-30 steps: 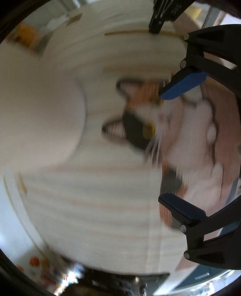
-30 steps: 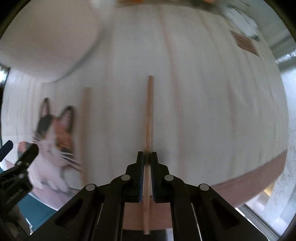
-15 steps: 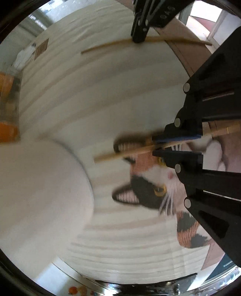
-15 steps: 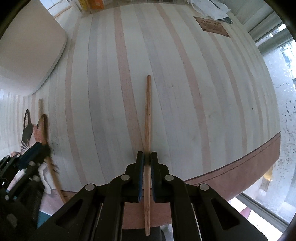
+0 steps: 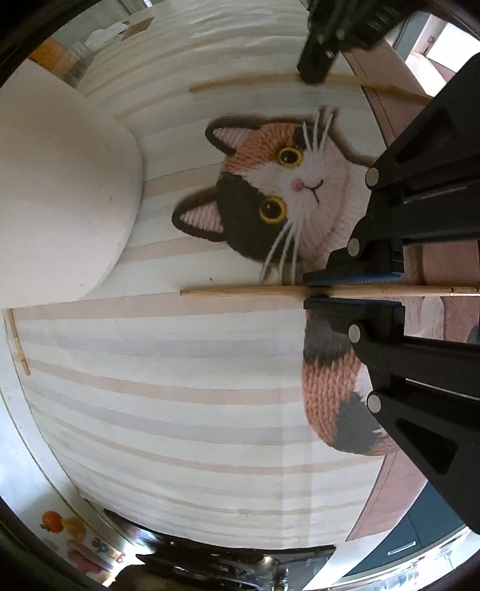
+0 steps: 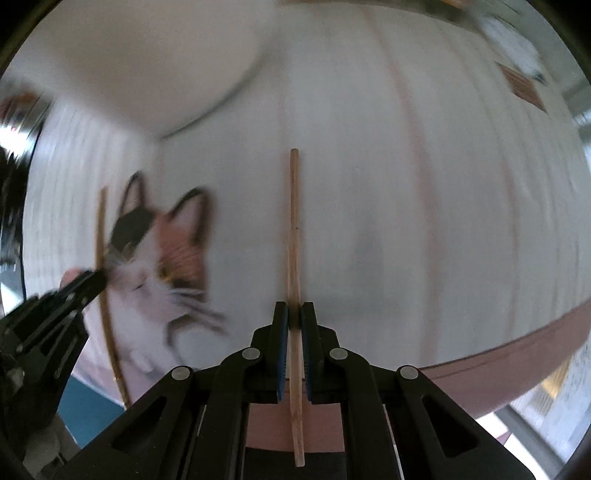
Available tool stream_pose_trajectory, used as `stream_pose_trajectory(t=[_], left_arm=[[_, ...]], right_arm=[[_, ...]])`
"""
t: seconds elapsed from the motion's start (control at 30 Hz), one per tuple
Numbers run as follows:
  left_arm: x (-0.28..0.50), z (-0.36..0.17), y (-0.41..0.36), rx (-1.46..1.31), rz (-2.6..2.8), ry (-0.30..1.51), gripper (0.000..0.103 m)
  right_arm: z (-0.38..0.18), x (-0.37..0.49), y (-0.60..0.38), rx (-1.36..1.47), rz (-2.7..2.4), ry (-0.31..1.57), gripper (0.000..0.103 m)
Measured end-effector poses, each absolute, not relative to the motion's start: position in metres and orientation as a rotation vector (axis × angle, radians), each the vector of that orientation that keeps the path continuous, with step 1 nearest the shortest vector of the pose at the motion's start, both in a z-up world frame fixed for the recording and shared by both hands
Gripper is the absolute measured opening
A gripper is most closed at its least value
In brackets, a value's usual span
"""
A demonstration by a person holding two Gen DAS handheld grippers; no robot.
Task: Organize utensils
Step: 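Lift both held chopsticks from the mat toward the cream holder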
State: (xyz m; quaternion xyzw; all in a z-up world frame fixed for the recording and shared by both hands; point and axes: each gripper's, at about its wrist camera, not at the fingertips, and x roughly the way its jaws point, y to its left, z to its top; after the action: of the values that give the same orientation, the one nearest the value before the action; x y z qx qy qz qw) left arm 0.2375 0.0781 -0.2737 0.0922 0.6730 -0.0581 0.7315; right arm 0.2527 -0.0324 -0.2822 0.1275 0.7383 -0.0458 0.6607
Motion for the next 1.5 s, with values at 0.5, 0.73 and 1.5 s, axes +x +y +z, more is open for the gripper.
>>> stream_pose_trajectory(t=[0.5,0.73,1.5], left_arm=[[0.251,-0.272,0.09,0.163,-0.128,1.492,0.005],[0.25,-0.272,0.085,0.19,-0.102,1.438,0.004],[0.254,-0.028,0.11,0.004,-0.128,0.856,0.003]], right_arm=[[-0.286,0.258,-0.043,0.177,-0.085,1.664,0.008],[-0.284,0.264,-0.027,0.106,-0.117,1.626,0.007],[-0.092,0.282,-0.091,0.325,-0.185,1.026,0.007]])
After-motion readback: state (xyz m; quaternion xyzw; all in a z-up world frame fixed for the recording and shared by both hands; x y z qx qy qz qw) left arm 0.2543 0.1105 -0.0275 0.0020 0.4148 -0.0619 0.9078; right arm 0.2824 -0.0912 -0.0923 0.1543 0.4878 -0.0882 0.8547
